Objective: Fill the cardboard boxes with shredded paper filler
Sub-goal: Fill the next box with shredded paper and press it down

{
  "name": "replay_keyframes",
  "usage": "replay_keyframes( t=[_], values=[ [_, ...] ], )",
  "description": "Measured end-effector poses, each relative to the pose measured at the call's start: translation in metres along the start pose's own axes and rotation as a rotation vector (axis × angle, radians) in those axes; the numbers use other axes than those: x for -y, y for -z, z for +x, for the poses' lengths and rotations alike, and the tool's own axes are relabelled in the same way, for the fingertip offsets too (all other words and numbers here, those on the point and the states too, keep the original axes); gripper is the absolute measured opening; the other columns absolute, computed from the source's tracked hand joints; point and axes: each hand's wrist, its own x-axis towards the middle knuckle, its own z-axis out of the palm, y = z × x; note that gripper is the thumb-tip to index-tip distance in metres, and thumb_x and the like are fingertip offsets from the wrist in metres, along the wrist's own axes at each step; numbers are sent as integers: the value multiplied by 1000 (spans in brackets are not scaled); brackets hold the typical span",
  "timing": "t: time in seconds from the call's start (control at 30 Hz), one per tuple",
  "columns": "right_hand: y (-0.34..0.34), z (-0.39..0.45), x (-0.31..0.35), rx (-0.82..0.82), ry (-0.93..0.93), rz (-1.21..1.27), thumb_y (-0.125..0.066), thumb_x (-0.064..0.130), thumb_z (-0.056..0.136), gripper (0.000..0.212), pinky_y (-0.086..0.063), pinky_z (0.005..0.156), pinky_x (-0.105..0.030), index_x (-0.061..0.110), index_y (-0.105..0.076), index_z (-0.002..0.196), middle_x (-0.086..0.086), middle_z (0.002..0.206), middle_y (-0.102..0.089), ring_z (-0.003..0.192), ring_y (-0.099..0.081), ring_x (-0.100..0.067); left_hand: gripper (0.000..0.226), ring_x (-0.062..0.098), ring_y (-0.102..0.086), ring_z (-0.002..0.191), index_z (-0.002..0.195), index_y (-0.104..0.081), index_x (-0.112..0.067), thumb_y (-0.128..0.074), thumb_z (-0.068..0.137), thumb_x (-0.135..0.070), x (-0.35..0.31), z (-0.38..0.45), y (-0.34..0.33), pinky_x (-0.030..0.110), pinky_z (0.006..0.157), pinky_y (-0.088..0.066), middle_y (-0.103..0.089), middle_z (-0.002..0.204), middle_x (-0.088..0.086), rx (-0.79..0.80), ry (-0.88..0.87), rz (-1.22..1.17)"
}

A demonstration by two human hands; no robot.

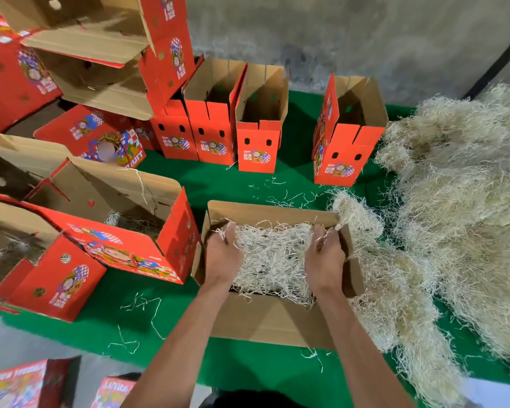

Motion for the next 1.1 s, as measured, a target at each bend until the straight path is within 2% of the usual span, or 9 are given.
replay_keyframes(
  t=[0.1, 0.23, 0.3, 0.4, 0.47, 0.53, 0.93, 1.03, 1.1],
  values=[
    [-3, -4, 0, 82, 61, 12, -41, 23, 107, 15, -42, 39, -16, 12, -48, 99, -7, 72, -62, 43, -55, -6, 55, 5, -23, 29, 59, -36, -18, -41, 103, -50, 2, -1, 6, 21, 33, -20, -30, 33, -10, 38, -109, 55],
    [17, 11, -7, 3, -39, 20, -44, 16, 106, 6, -44, 40, -19, 13, -48, 103, -10, 76, -62, 49, -57, -13, 57, 9, -27, 31, 57, -37, -16, -42, 102, -52, 8, 14, 26, 26, 37, -25, -33, 33, -8, -111, -112, 103],
    [14, 7, -3, -3, -3, -23, -43, 20, 106, 12, -50, 41, -26, 17, -46, 94, -10, 74, -63, 52, -63, -18, 49, 6, -27, 31, 68, -51, -12, -42, 104, -44, 8, 7, 17, 25, 36, -25, -35, 32, -7, -29, -195, 127],
    [13, 0, -6, 76, 57, -25, -40, 21, 107, 18, -45, 38, -21, 16, -48, 92, -8, 68, -62, 42, -59, -11, 31, 7, -40, 33, 98, -64, -13, -42, 107, -32, 13, 4, 17, 26, 36, -32, -50, 41, -8, 96, -265, 202],
    [23, 7, -11, 5, 28, 17, -39, 22, 107, 19, -43, 37, -18, 17, -48, 91, -9, 68, -60, 38, -53, -5, 45, 11, -41, 33, 69, -55, -14, -43, 105, -38, 15, 17, 30, 31, 41, -32, -46, 41, -3, 12, -204, 172],
    [31, 15, -12, -73, 15, 17, -37, 29, 107, 21, -40, 36, -17, 20, -45, 90, -8, 67, -57, 36, -48, -2, 53, 9, -30, 29, 57, -38, -16, -44, 105, -39, 13, 24, 36, 29, 41, -25, -34, 38, -7, -67, -195, 169],
    [45, 9, -3, 49, -65, 58, -32, 47, 106, 34, -43, 41, -24, 16, -45, 101, -4, 66, -53, 45, -44, -9, 57, 7, -17, 29, 56, -30, -17, -40, 105, -45, 9, 28, 43, 22, 33, -19, -23, 34, -9, -16, -102, 127],
    [45, 12, -3, 36, -70, 78, -30, 50, 105, 37, -43, 40, -24, 16, -45, 98, -2, 63, -51, 44, -45, -9, 57, 8, -23, 26, 55, -37, -13, -40, 106, -38, 9, 24, 41, 19, 31, -19, -31, 30, -4, 22, -170, 173],
    [40, 13, 1, 20, -32, 62, -31, 54, 104, 45, -41, 37, -20, 13, -45, 92, 0, 60, -50, 37, -43, -2, 46, 7, -32, 27, 69, -45, -5, -43, 106, -33, 8, 20, 39, 19, 31, -25, -43, 37, -2, 33, -220, 231]
  ],
)
